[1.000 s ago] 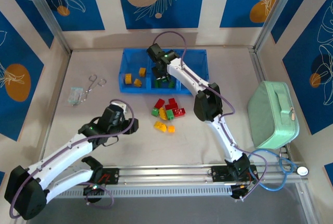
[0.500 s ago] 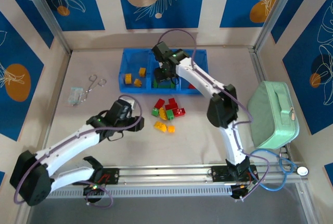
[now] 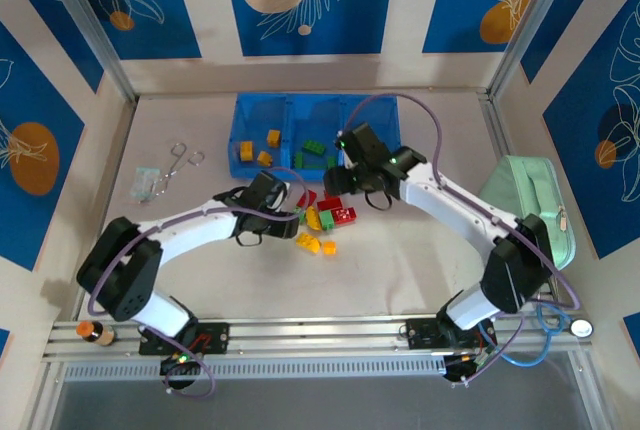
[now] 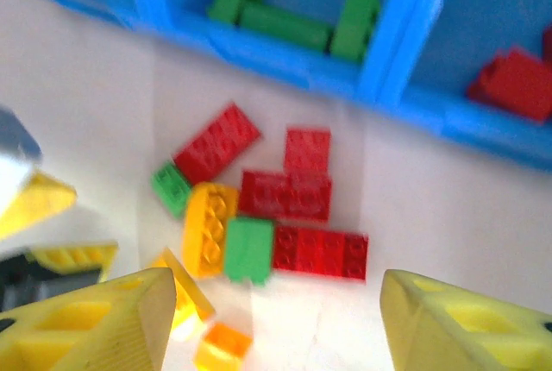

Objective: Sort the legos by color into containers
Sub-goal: Pick up the lego from the center of the table.

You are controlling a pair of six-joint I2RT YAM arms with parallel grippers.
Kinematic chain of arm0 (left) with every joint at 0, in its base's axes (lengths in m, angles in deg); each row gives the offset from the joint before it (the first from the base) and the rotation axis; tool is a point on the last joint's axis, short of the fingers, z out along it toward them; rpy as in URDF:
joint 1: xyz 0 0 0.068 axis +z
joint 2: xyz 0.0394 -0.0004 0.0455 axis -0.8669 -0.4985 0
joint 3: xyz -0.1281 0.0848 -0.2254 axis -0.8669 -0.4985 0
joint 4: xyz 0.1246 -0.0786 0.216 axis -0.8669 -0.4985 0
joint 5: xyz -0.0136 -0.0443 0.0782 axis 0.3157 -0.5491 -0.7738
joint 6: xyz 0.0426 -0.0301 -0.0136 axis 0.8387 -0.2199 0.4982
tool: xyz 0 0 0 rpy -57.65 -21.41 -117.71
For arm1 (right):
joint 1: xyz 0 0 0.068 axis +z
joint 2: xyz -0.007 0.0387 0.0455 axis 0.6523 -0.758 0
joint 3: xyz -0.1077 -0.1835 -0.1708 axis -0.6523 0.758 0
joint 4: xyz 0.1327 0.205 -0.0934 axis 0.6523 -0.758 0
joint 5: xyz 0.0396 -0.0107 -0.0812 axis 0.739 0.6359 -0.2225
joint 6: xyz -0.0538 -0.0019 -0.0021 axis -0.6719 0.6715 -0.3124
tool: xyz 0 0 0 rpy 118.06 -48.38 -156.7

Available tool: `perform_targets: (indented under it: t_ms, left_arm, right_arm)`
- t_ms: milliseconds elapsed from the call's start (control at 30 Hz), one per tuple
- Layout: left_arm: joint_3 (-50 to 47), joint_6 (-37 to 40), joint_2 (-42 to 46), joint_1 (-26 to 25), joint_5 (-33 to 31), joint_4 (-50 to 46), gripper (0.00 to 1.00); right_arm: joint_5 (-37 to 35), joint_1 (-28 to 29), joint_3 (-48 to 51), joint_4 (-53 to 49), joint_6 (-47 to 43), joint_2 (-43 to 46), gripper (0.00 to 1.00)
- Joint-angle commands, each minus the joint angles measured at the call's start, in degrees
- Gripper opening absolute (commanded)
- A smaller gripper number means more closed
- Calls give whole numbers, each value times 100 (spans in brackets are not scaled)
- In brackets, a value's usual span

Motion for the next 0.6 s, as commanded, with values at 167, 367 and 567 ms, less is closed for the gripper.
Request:
perform_targets:
  t_ms: [167,367,567]
  left_arm:
    - [709,457,-847,-38,196,122,63]
    - [1156,471,-1429,-39,257,66,62]
    - [1441,568,-1780,-43,70,-90,55]
  right_arm:
    - [350,-403,1725,643,493,1277,65]
    - [475,-591,2222,704,613,1850,65]
    - [491,-665,2421,690,644,2132,65]
